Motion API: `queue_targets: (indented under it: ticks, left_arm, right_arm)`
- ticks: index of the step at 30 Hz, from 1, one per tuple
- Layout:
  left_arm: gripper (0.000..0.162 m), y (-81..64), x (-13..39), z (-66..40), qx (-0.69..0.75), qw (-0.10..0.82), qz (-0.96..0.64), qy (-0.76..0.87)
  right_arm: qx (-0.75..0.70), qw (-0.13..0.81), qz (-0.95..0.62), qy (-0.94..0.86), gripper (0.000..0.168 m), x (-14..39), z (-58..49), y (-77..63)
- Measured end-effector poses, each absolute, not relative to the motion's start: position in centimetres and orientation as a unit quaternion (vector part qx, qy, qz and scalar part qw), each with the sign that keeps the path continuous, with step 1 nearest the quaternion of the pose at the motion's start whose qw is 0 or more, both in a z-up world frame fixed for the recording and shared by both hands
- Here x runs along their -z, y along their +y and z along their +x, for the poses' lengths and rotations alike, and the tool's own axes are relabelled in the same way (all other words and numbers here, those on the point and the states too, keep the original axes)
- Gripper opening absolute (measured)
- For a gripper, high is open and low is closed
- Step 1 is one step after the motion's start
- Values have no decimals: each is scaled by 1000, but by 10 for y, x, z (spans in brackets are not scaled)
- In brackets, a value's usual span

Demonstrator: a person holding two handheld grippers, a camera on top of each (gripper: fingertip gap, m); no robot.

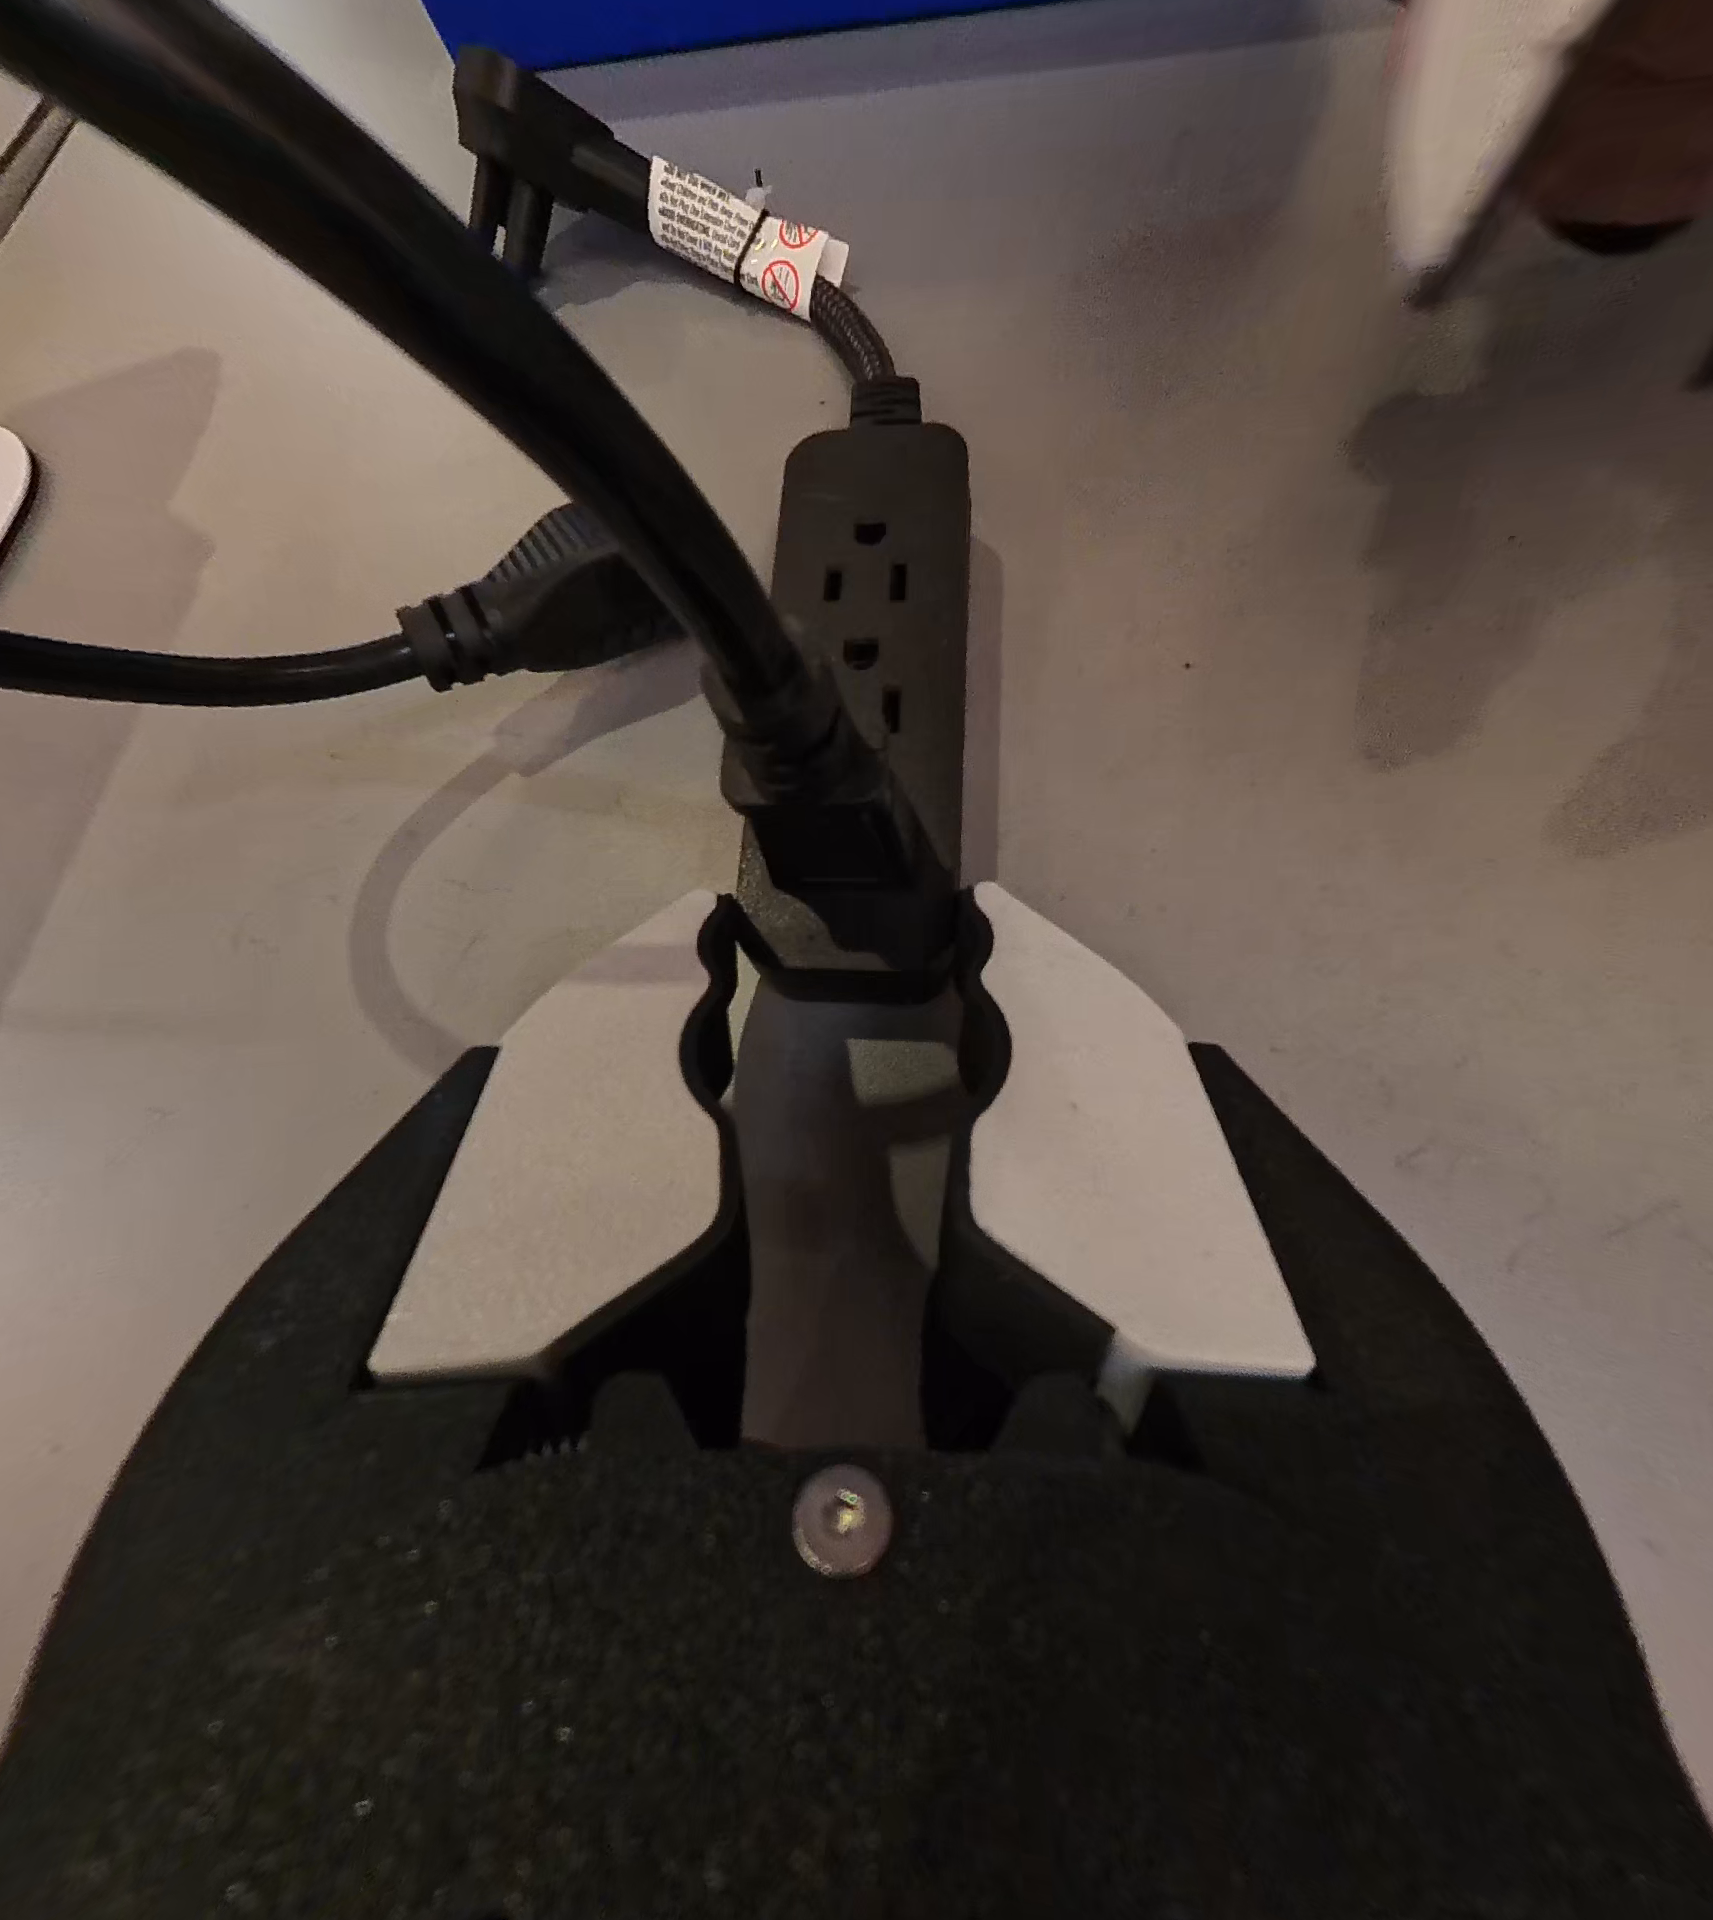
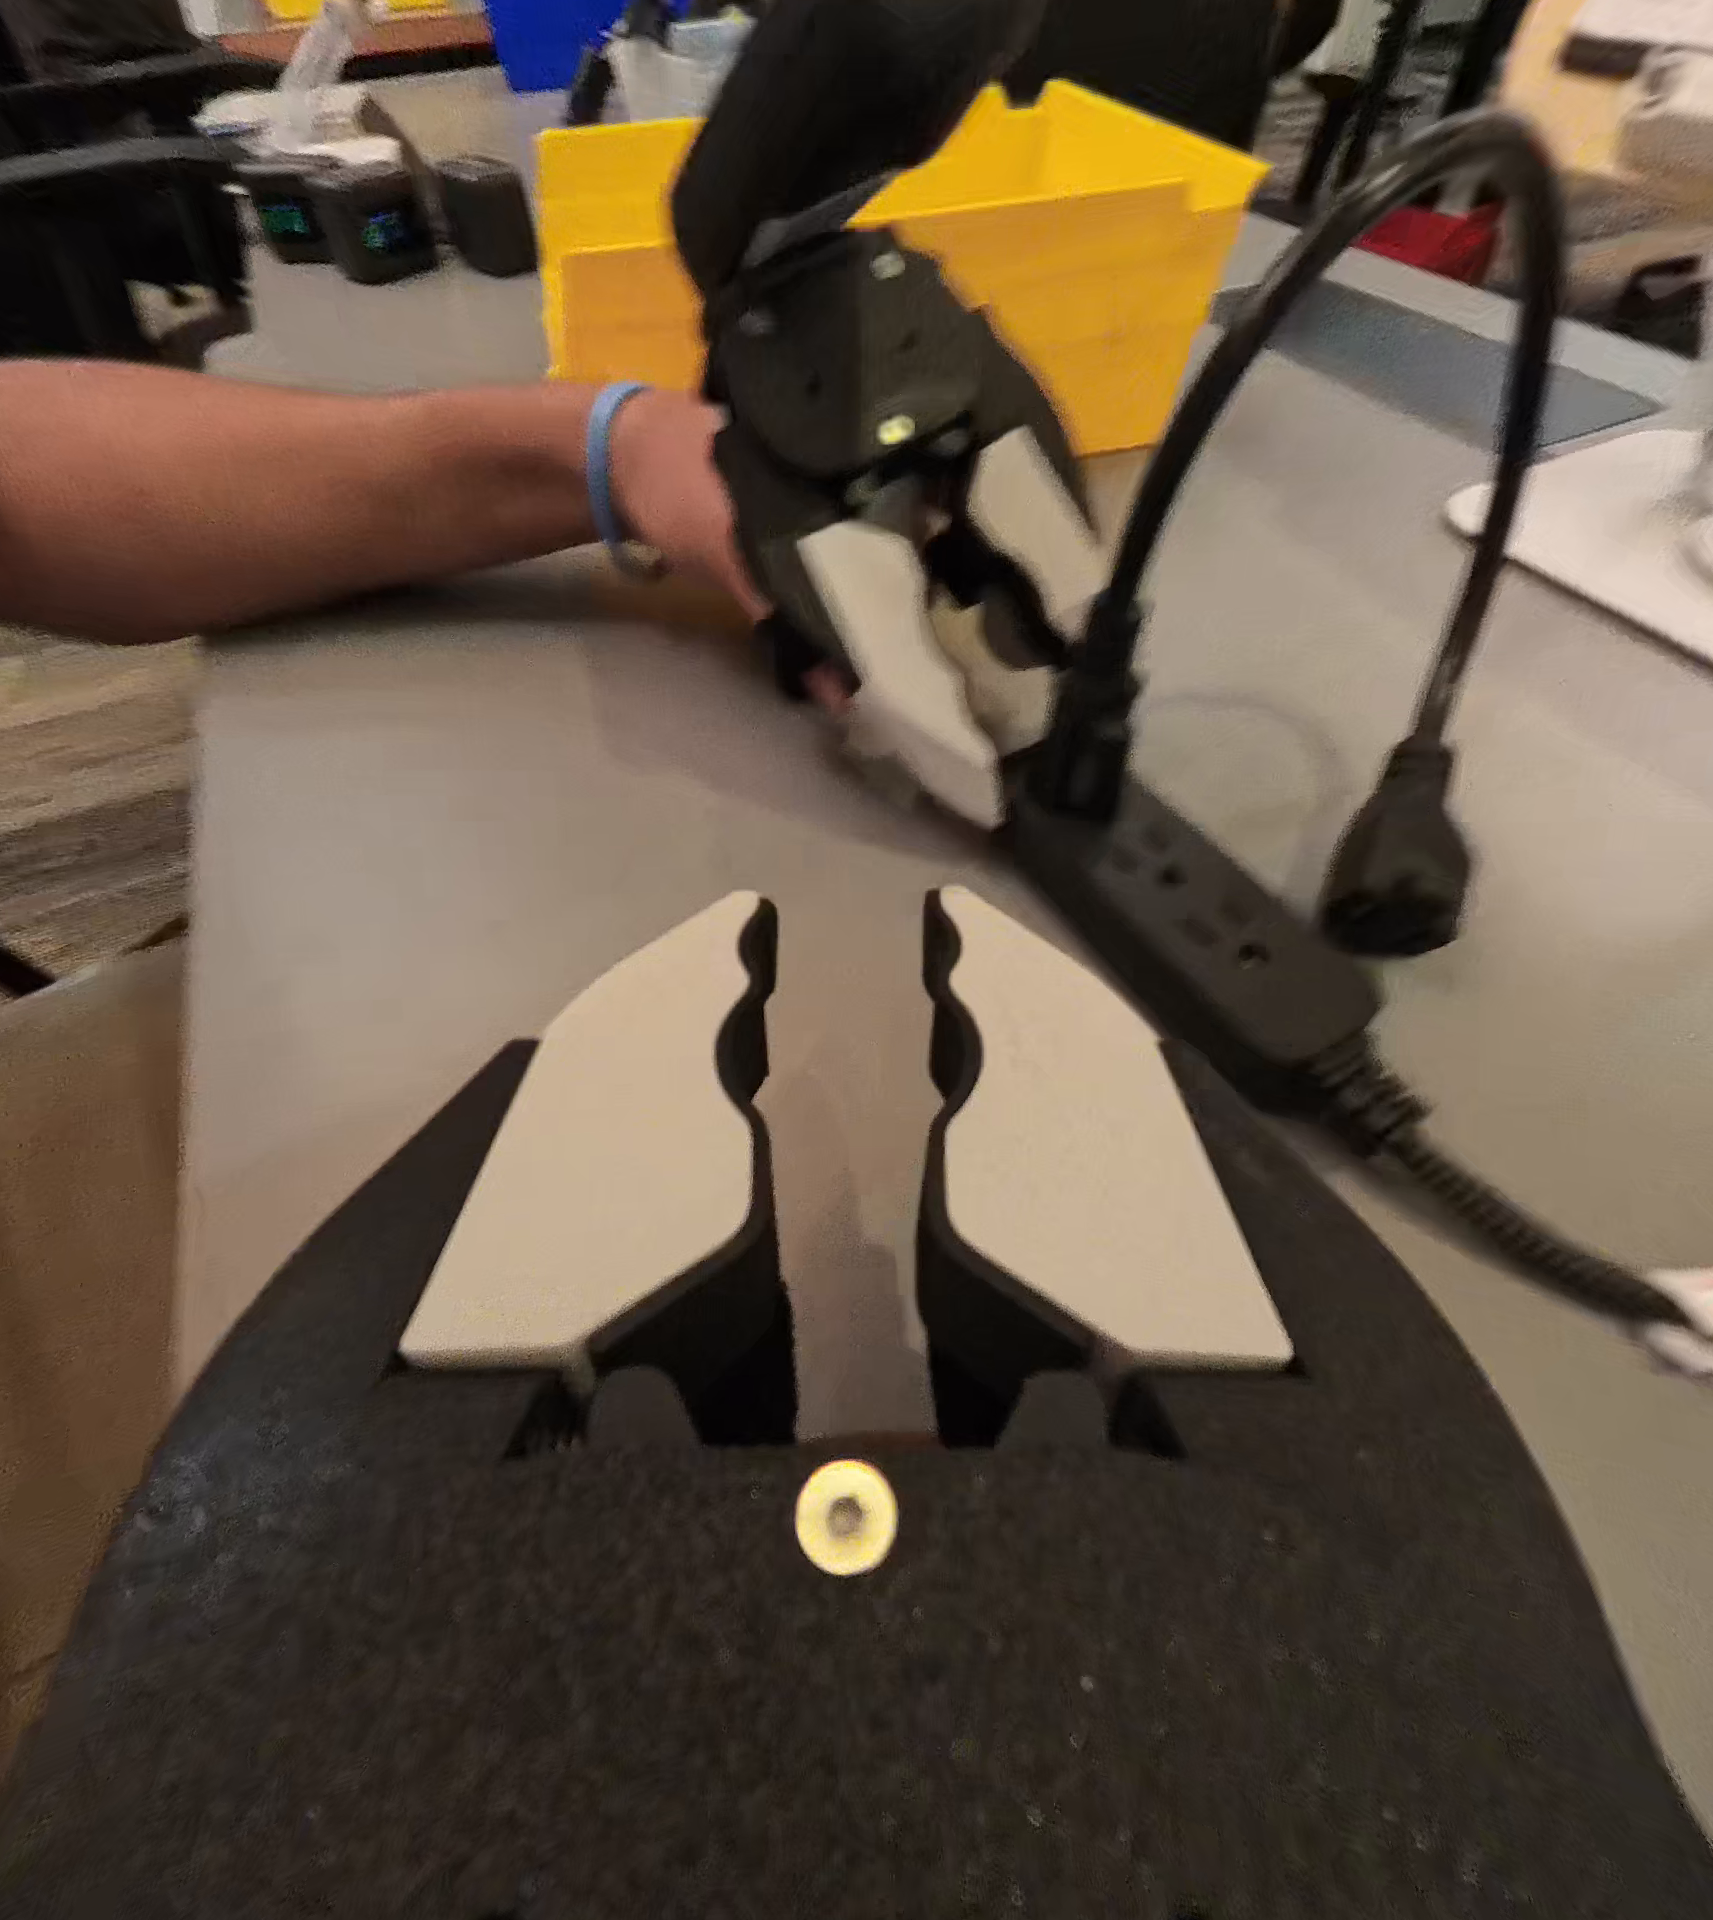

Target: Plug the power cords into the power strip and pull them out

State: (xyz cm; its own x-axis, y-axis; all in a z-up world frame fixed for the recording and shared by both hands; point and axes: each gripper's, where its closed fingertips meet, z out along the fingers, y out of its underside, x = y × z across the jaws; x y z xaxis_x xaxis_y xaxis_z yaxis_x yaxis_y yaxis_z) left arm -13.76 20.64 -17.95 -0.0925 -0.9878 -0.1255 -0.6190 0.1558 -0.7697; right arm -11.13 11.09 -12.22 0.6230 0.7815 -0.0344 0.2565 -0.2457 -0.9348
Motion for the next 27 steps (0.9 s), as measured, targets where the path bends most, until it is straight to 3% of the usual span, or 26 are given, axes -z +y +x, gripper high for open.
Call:
queue_targets:
  ticks: [5, 7, 9, 13, 23, 27]
  left_arm:
    - [40, 206, 179, -137, 276, 333, -586, 686]
    - [40, 206, 179, -138, 276, 333, -584, 686]
    - [40, 206, 179, -139, 276, 333, -580, 690]
    - [39, 207, 179, -143, 280, 330, -576, 694]
    - [39, 208, 179, -144, 285, 323, -578, 693]
    - [39, 207, 179, -146, 286, 319, -577, 695]
  right_arm:
    - [-211, 471, -750, -413, 40, 125, -123, 196]
    - [-245, 415, -752, -450, 42, 139, -136, 207]
    - [-269, 370, -754, -471, 39, 153, -147, 210]
    - [-242, 371, -730, -521, 27, 162, -154, 214]
    - [-259, 396, -714, -516, 26, 151, -151, 214]
    - [-254, 347, -751, -502, 27, 154, -149, 213]
